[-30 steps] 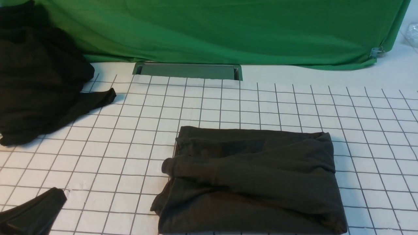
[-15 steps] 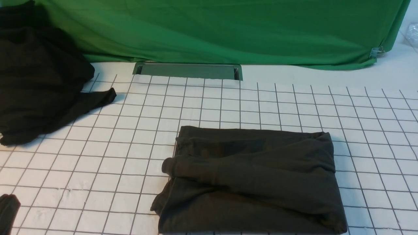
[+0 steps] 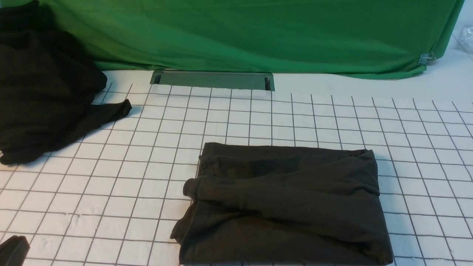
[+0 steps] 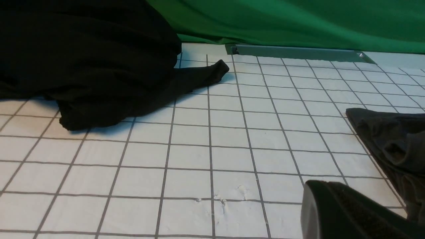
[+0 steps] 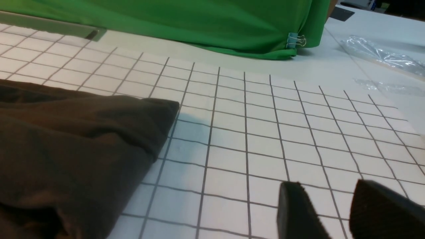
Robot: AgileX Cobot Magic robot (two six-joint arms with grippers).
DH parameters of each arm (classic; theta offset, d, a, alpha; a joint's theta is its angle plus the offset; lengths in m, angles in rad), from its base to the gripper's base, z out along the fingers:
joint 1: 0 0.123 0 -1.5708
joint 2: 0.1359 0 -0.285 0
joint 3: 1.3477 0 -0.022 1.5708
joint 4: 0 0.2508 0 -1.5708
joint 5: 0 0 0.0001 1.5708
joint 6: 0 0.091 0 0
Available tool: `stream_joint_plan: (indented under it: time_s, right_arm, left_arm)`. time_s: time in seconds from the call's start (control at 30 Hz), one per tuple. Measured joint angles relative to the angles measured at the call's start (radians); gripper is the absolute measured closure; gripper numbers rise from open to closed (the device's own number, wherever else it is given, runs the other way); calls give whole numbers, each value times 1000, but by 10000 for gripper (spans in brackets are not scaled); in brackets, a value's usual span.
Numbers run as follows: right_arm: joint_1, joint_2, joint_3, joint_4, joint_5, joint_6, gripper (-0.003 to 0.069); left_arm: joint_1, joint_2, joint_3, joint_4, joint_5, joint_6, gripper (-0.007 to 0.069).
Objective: Fold a long-sleeved shirt over a white checkered tablecloth.
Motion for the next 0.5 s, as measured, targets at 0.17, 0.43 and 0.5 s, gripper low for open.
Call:
stream_joint_plan:
  time_s: [0.17, 0.43, 0.5]
  right_arm:
    - [0, 0, 0, 0, 0, 0, 418]
    - [0, 0, 0, 0, 0, 0, 418]
    - [0, 0, 0, 0, 0, 0, 418]
  left_arm:
    - [28, 0, 0, 2, 0, 0, 621]
    - [91, 0, 0, 3, 0, 0, 621]
    - [112, 0, 0, 0, 0, 0, 621]
